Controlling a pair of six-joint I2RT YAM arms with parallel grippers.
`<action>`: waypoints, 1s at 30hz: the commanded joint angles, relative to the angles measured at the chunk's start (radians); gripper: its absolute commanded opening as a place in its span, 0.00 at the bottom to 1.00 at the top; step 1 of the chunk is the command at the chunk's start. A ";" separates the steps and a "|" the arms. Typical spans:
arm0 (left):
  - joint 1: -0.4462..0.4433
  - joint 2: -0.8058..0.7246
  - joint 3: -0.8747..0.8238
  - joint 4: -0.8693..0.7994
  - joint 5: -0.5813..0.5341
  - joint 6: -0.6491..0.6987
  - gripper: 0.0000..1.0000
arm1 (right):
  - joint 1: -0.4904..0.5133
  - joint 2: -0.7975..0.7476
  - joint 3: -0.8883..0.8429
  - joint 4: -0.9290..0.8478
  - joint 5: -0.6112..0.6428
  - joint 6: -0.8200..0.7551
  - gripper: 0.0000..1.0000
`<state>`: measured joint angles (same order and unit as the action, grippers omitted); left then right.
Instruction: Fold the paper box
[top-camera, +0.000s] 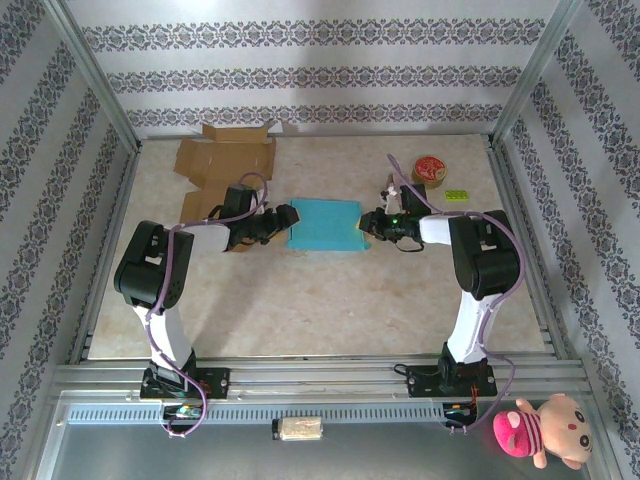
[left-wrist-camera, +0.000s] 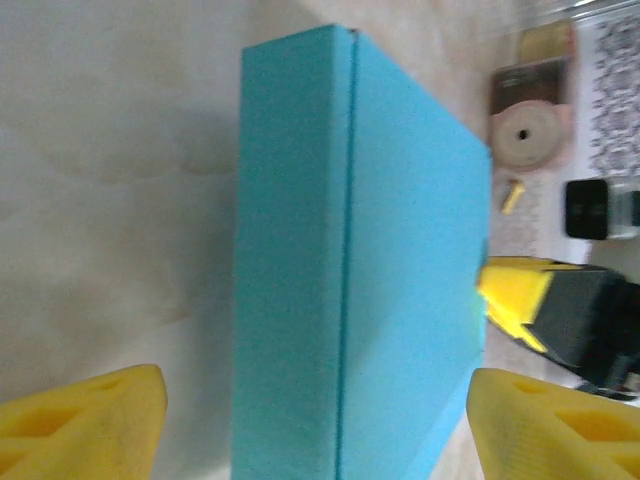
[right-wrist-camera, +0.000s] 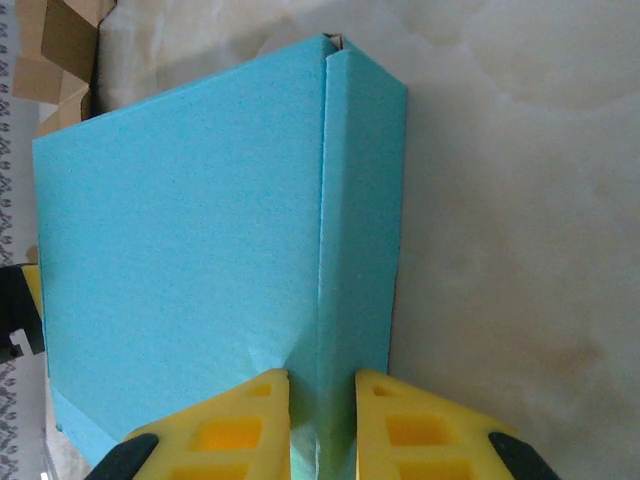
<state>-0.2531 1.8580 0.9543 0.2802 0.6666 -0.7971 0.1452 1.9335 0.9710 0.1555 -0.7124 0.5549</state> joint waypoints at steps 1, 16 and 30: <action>0.007 0.032 -0.029 0.258 0.066 -0.104 0.79 | -0.030 0.027 -0.044 -0.050 0.029 0.023 0.18; -0.050 0.199 -0.066 0.651 0.080 -0.343 0.76 | -0.044 0.028 -0.025 -0.051 0.024 0.042 0.18; -0.104 0.218 -0.045 0.812 0.033 -0.468 0.42 | -0.038 -0.017 -0.033 -0.054 0.025 0.059 0.29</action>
<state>-0.3527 2.0880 0.8940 0.9947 0.7052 -1.2373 0.1081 1.9293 0.9596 0.1638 -0.7410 0.6094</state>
